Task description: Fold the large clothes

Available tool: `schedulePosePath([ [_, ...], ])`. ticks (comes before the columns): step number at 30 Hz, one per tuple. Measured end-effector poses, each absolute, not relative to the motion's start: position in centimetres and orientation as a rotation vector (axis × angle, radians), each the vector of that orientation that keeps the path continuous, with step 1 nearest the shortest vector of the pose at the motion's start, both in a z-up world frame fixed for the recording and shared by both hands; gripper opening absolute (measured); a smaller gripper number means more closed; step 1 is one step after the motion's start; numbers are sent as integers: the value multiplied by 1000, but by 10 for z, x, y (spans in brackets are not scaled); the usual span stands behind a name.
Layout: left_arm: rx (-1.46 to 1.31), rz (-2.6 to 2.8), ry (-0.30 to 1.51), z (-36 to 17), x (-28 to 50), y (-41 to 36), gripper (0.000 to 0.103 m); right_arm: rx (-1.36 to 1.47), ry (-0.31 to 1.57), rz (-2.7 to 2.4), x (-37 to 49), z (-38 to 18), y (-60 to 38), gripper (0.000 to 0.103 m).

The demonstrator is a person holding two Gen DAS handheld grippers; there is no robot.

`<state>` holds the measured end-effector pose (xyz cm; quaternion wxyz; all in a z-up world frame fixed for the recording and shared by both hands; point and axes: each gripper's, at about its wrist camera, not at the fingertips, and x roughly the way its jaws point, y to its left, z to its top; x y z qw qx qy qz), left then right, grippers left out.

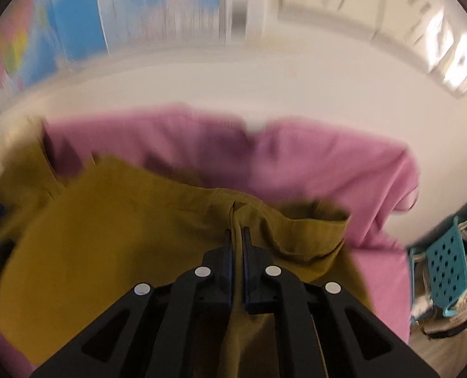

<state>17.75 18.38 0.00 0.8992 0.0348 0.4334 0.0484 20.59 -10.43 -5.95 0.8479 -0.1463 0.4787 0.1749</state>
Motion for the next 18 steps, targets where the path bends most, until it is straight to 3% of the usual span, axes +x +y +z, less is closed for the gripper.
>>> schedulePosePath([
  [1, 85, 105, 912, -5, 180, 182, 79, -342, 1033, 355, 206, -68, -103, 12],
  [2, 89, 111, 919, -7, 182, 182, 79, -342, 1085, 357, 207, -76, -104, 28],
  [3, 89, 116, 926, -11, 185, 183, 79, -332, 1107, 361, 207, -79, -106, 34],
  [6, 87, 129, 953, -23, 189, 187, 79, -203, 1077, 369, 203, -60, -130, 43],
  [12, 91, 142, 960, -29, 195, 188, 81, -131, 949, 461, 163, -22, -162, 46],
  [15, 116, 157, 956, -33, 195, 185, 83, -236, 991, 414, 164, -48, -163, 48],
  [18, 97, 158, 957, -36, 198, 187, 84, -67, 1078, 426, 180, -75, -182, 57],
])
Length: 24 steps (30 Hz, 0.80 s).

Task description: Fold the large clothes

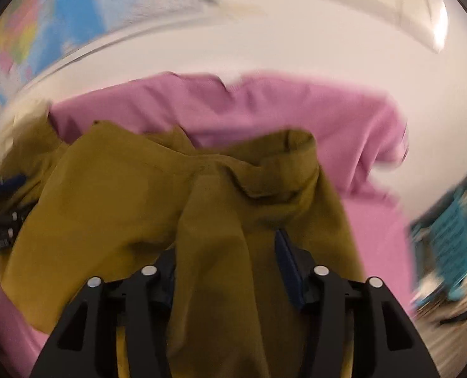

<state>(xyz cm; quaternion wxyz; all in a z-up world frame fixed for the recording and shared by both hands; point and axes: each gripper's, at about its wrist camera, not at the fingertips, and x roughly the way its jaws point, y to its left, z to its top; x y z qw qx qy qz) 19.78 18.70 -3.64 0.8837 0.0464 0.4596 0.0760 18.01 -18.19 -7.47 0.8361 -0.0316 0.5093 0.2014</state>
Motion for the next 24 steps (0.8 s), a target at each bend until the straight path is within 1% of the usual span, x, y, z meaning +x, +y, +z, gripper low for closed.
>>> schedulePosePath([
  [4, 44, 164, 942, -25, 186, 191, 85, 68, 1063, 452, 172, -63, -200, 57],
  [7, -13, 139, 854, -2, 155, 195, 86, 181, 996, 514, 147, -37, -221, 57],
  [8, -44, 123, 811, 8, 136, 197, 89, 222, 967, 545, 132, -27, -230, 58],
  [9, -69, 119, 778, 15, 119, 199, 91, 251, 945, 564, 117, -18, -237, 62],
  [12, -126, 75, 735, 23, 71, 202, 91, 353, 895, 638, 74, -6, -266, 69],
  [13, -157, 52, 738, 20, 56, 203, 91, 383, 896, 658, 61, -8, -274, 70],
  [15, -229, -15, 769, 11, 39, 205, 91, 462, 934, 688, 42, -19, -288, 75],
  [18, -314, -68, 839, -14, 22, 205, 91, 563, 1009, 667, 27, -51, -301, 75],
  [21, -371, -99, 910, -38, 25, 196, 90, 653, 1046, 654, 27, -77, -299, 75],
  [24, -422, -122, 946, -53, 30, 190, 87, 674, 1037, 616, 39, -86, -289, 75],
])
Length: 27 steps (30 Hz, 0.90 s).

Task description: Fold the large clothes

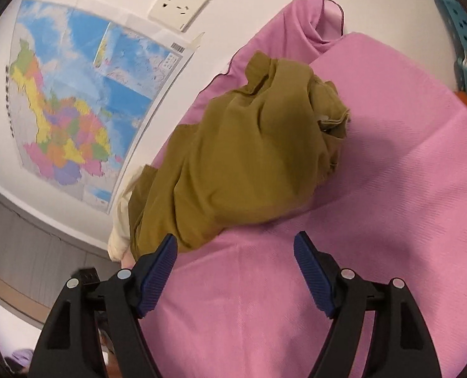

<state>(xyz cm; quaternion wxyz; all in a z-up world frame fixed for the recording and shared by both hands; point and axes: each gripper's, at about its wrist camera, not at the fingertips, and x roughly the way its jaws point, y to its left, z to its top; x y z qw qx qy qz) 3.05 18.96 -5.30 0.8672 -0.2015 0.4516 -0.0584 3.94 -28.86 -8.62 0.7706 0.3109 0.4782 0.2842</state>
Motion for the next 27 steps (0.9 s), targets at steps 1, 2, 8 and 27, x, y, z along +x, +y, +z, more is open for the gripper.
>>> schedulePosePath([
  [1, -446, -131, 956, -57, 34, 188, 86, 668, 1038, 605, 44, -88, -285, 75],
  [2, -455, -140, 959, -59, 37, 186, 86, 683, 1042, 604, 51, -92, -279, 75],
  [8, -476, -148, 952, -62, 46, 181, 86, 776, 1039, 609, 75, -102, -259, 83],
  [27, -640, -248, 953, -63, 39, 189, 90, 806, 933, 544, 88, -76, -221, 25],
])
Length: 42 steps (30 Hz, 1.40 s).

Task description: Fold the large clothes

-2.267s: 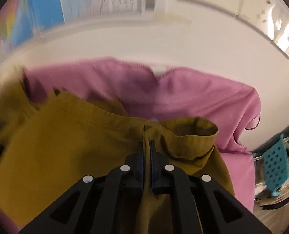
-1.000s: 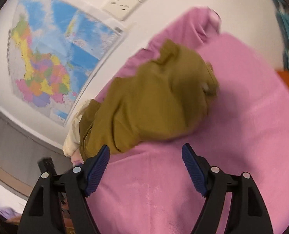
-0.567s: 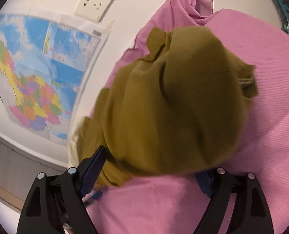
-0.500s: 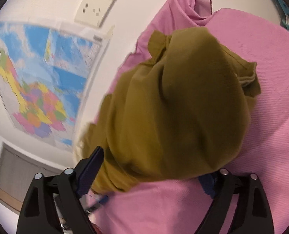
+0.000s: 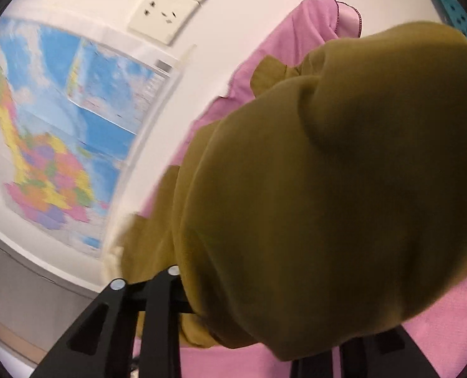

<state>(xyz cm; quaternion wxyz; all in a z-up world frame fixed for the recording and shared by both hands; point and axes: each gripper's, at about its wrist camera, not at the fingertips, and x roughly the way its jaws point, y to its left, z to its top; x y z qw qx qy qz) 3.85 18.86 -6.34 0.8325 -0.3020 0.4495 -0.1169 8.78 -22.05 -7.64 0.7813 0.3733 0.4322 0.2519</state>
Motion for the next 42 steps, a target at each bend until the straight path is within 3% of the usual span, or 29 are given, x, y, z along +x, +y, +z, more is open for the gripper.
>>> schedulePosePath([
  [8, -669, -271, 967, -69, 55, 174, 90, 853, 922, 614, 76, -62, -220, 23],
  [15, -874, -262, 885, -75, 66, 212, 90, 872, 929, 636, 73, -67, -221, 22],
  [20, -1127, -266, 731, -81, 44, 243, 87, 897, 930, 643, 71, -75, -223, 22],
  [21, -1140, -242, 747, -84, 47, 247, 81, 883, 932, 645, 70, -77, -222, 22],
  [26, -1024, -168, 816, -75, 66, 238, 79, 872, 933, 651, 71, -80, -220, 22],
  [28, -1003, -133, 826, -71, 70, 238, 72, 859, 937, 651, 71, -80, -222, 22],
  [33, -841, -98, 809, -44, 67, 235, 35, 798, 917, 654, 76, -66, -209, 21],
  [36, -758, -100, 773, -14, 62, 228, 26, 747, 858, 676, 79, -40, -205, 19],
  [42, -643, -173, 660, 46, 35, 206, 24, 698, 719, 761, 54, 6, -220, 19],
])
